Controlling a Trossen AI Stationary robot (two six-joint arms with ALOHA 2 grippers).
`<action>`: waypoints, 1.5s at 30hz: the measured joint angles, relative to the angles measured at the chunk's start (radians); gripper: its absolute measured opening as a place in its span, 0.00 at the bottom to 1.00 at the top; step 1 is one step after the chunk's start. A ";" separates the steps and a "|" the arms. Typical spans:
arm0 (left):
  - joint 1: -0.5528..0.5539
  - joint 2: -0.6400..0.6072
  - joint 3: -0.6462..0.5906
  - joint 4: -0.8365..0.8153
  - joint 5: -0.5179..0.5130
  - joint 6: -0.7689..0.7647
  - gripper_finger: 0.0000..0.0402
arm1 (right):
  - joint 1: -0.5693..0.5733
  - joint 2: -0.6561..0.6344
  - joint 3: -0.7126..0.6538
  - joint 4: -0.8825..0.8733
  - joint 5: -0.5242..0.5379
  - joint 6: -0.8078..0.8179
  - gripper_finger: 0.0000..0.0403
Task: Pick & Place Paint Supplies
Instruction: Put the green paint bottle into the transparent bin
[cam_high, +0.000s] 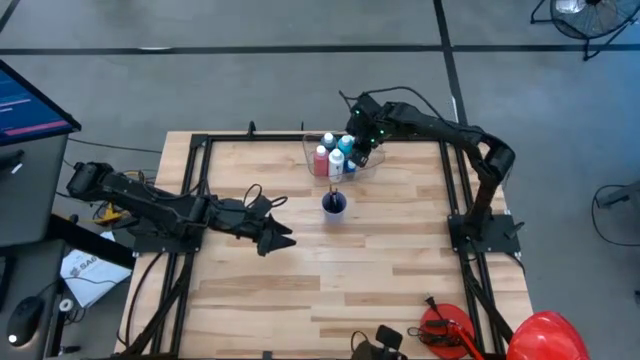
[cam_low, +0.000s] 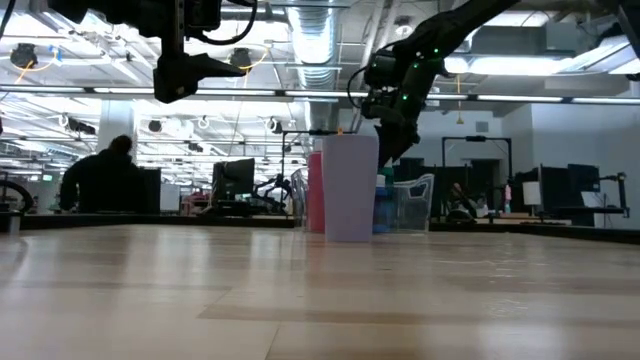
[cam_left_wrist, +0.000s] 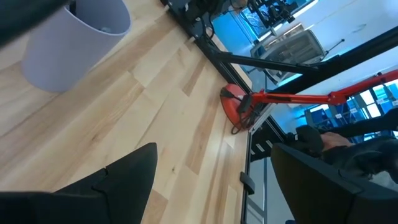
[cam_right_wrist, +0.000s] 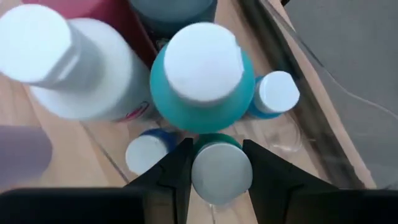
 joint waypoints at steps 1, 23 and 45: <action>0.000 0.000 0.000 0.000 0.000 0.000 0.77 | -0.005 0.001 0.000 0.004 0.000 0.000 0.29; 0.000 0.000 0.000 0.000 -0.001 -0.002 0.77 | -0.030 -0.002 -0.090 0.081 0.007 0.000 0.29; 0.006 0.000 0.000 0.000 -0.012 0.002 0.77 | -0.032 -0.001 -0.090 0.132 0.007 0.027 0.29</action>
